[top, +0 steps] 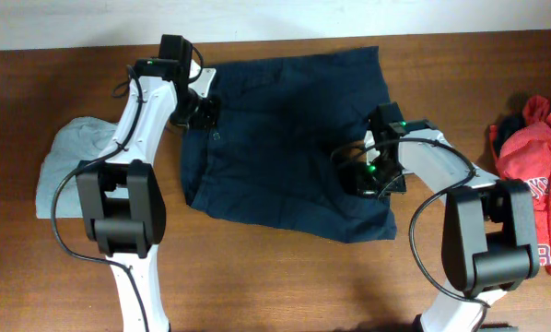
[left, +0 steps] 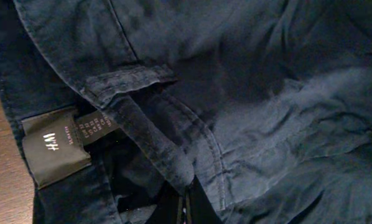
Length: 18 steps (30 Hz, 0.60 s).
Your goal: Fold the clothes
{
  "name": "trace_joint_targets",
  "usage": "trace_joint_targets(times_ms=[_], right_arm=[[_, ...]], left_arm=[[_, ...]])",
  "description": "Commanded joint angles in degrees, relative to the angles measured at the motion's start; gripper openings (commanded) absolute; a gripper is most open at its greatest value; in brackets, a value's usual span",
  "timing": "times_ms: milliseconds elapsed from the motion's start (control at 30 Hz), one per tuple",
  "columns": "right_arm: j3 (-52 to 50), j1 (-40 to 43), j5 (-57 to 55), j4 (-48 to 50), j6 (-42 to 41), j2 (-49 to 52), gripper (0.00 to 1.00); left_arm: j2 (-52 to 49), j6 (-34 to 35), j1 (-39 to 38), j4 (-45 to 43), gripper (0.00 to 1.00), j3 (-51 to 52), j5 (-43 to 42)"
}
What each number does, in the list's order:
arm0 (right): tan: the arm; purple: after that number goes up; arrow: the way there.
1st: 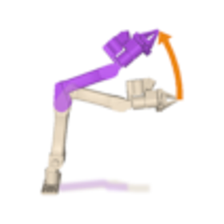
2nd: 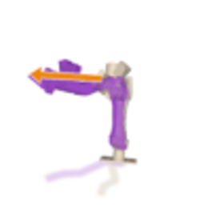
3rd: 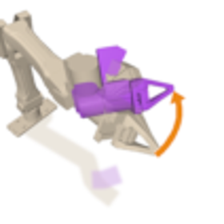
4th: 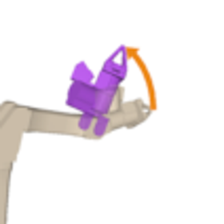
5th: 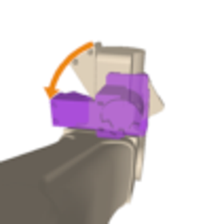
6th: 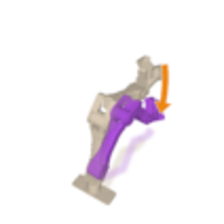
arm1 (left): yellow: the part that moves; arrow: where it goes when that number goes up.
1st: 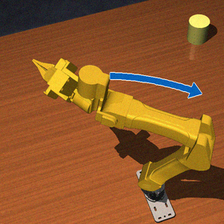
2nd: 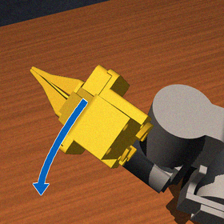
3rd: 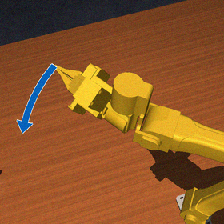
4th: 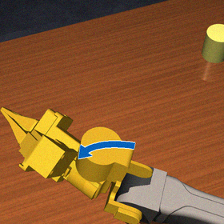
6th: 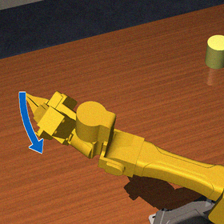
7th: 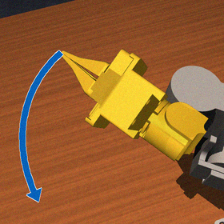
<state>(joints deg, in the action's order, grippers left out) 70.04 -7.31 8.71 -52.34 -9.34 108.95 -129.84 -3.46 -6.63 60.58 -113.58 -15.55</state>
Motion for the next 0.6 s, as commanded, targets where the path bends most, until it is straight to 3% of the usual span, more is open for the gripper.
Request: trace_joint_targets(times_ms=[0, 67, 100, 133, 300, 567], right_arm=[[-0.72, -0.07, -1.27, 0.57, 0.28, 0.39, 0.04], [-0.72, -0.07, -1.31, 0.0, 0.26, 0.39, 0.04], [-0.72, -0.07, -1.79, -0.37, 0.24, 0.42, 0.04], [-0.74, -0.07, -2.05, -0.46, 0.24, 0.42, 0.04], [-3.23, 0.46, -8.66, -0.48, -4.2, 0.44, 0.04], [-6.95, 6.25, -8.76, 0.17, -5.01, 1.01, 0.04]], left_arm=[[0.09, -0.96, 0.09, 0.15, 0.0, -0.7, 1.86], [0.09, -0.96, 0.09, 0.11, 0.03, -0.7, 4.24], [0.09, -0.98, 0.09, -0.33, 0.22, -0.7, 6.1], [0.09, -1.22, 0.09, -0.52, 0.3, -0.7, 6.43], [-0.02, -1.38, 0.0, -1.22, 0.5, -0.68, 4.02], [-2.34, -1.36, -0.24, -1.16, 0.56, -0.68, 3.82]])
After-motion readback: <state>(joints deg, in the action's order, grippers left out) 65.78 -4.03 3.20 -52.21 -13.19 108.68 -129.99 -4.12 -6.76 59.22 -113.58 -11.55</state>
